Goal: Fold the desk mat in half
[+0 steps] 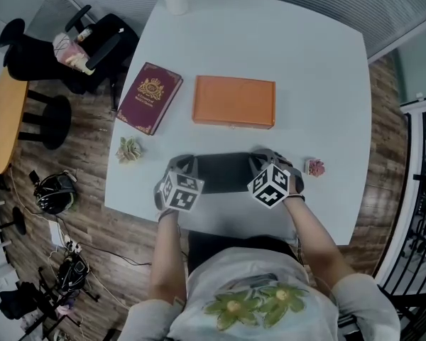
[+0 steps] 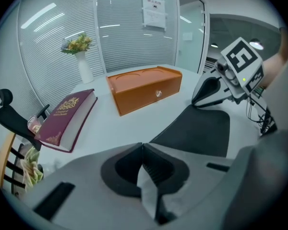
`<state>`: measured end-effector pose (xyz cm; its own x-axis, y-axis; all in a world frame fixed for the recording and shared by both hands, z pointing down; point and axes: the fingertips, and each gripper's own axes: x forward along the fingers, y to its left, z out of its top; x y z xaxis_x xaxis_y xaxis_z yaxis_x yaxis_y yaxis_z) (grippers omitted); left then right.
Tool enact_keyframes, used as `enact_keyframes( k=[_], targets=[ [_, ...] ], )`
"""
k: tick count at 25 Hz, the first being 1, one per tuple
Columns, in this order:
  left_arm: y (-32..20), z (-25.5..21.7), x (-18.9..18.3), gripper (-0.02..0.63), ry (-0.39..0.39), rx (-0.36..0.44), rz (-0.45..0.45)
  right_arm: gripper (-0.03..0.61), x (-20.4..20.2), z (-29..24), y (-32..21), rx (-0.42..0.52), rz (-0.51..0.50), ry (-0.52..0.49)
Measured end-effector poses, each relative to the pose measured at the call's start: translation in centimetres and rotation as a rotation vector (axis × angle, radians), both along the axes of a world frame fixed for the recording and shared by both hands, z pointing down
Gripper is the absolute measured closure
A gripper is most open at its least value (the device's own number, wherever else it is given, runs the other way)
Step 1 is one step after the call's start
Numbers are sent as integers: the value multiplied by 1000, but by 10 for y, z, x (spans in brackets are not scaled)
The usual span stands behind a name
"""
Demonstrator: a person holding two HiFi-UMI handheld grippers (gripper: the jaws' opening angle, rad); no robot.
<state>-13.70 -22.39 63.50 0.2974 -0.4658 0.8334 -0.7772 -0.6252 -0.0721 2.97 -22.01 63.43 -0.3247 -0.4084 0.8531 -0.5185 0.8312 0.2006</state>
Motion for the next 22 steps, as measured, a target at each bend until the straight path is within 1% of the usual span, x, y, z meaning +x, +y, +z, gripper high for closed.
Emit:
enact_keyframes(
  k=[6, 15, 19, 22],
  targets=[
    [1, 13, -1, 609, -22, -19, -3, 554, 1, 6, -2, -13, 16, 8],
    [0, 15, -3, 609, -35, 7, -11, 554, 2, 6, -3, -55, 40, -25],
    [0, 13, -3, 607, -20, -1, -31, 552, 2, 5, -3, -71, 40, -28],
    [0, 10, -3, 604, -5, -3, -52, 552, 3, 0, -5, -63, 51, -39]
  ],
)
